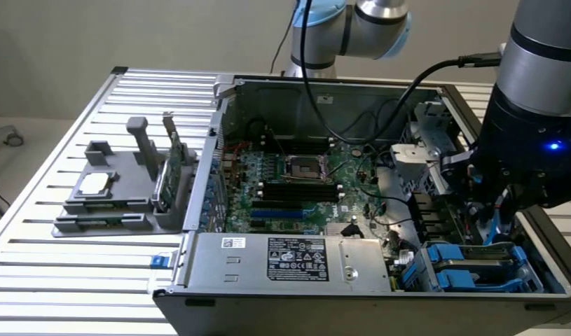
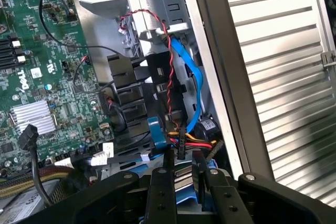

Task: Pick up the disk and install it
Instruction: 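Insert the first disk wire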

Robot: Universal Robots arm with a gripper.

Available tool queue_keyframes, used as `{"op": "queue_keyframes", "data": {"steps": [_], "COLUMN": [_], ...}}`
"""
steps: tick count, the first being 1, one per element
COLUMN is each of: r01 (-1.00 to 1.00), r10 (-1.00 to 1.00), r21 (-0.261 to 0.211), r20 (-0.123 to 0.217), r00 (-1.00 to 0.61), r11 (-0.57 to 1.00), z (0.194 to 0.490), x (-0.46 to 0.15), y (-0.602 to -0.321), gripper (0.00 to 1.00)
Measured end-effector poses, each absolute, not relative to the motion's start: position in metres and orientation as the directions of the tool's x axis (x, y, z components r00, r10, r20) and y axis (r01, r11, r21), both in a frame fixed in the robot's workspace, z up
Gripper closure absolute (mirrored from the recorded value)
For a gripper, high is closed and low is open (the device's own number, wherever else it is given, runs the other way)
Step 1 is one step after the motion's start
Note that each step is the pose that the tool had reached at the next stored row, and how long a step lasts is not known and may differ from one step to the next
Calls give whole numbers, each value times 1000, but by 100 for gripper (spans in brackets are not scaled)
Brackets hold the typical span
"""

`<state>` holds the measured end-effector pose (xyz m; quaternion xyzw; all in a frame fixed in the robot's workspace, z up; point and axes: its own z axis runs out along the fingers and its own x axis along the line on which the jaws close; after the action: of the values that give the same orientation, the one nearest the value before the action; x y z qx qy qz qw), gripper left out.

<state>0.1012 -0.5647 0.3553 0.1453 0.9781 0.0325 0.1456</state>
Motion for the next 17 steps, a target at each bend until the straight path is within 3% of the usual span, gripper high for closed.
{"op": "queue_keyframes", "data": {"steps": [11, 13, 14, 17], "r01": [290, 291, 291, 294], "r10": [307, 308, 308, 311], "r21": [104, 103, 102, 101], "r20": [-276, -276, -276, -277], "r00": [-911, -910, -910, -909], "r11": [951, 951, 951, 950], "z": [354, 354, 354, 354], "x": [101, 101, 101, 101], "y": [-556, -556, -555, -554], "gripper": [72, 74, 84, 84]}}
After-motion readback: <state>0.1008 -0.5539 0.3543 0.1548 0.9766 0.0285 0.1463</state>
